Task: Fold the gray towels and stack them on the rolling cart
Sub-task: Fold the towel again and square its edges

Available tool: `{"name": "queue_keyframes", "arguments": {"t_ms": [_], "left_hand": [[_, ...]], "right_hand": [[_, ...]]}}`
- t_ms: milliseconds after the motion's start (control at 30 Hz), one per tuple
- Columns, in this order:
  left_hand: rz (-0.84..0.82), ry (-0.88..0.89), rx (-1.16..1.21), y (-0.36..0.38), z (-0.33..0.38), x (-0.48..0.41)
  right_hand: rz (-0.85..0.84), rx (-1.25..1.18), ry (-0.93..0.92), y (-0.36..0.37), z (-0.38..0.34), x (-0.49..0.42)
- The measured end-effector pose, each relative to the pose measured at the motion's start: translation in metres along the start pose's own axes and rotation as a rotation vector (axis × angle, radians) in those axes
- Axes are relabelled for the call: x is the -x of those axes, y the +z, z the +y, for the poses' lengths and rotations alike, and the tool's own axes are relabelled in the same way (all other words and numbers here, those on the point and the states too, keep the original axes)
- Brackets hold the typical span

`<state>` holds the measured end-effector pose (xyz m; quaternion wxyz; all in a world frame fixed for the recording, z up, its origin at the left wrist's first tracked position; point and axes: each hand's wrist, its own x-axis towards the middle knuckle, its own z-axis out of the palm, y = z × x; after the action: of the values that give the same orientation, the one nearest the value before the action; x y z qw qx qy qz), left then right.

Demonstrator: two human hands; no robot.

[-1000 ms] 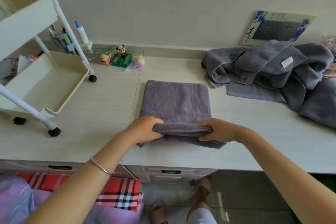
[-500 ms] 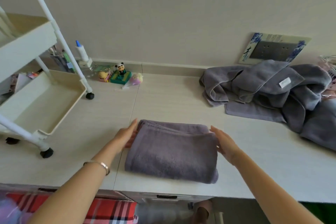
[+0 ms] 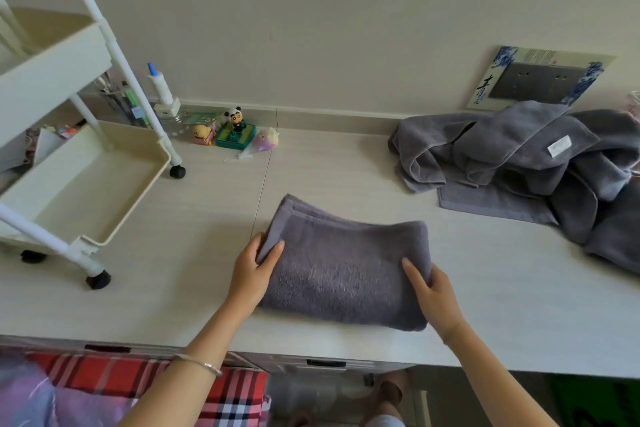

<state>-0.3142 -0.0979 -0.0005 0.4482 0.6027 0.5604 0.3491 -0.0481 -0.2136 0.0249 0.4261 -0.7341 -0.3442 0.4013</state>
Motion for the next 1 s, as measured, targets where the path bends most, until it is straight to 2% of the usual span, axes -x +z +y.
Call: {"name": "queue_keyframes", "arguments": {"t_ms": [133,167,300,467,667,800,833,900,933,1000], "left_hand": [[0.055,-0.214,-0.111,0.006,-0.023,-0.001],[0.076,-0.223,-0.124,0.008,-0.024,0.0],[0.126,-0.176,-0.129,0.013,-0.024,0.003],[0.116,-0.099,-0.052,0.016,-0.016,0.005],[0.101,-0.084,-0.248,0.024,-0.017,0.006],[0.098,-0.159,-0.413,0.022,-0.007,0.005],[0.124,-0.158,-0.468,0.023,-0.001,0.005],[0.194,0.007,-0.564,0.028,0.009,0.005],[0.171,0.124,-0.638,0.033,0.016,0.007],[-0.008,0.268,-0.78,0.048,0.026,0.011]], "right_hand": [[0.025,0.006,0.094,0.009,0.011,-0.005],[0.04,0.01,0.093,0.012,0.016,-0.002],[0.002,0.032,-0.003,0.019,0.025,0.018],[0.182,0.03,-0.072,0.016,0.015,0.005],[0.197,0.27,0.105,0.017,0.022,-0.025],[0.204,0.451,0.177,0.015,0.009,-0.029],[0.263,0.539,0.131,0.016,0.007,-0.027],[0.366,0.662,-0.098,0.027,0.002,-0.022],[0.377,0.69,-0.247,0.037,-0.003,-0.019],[0.314,0.789,-0.478,0.063,-0.009,-0.014]]}}
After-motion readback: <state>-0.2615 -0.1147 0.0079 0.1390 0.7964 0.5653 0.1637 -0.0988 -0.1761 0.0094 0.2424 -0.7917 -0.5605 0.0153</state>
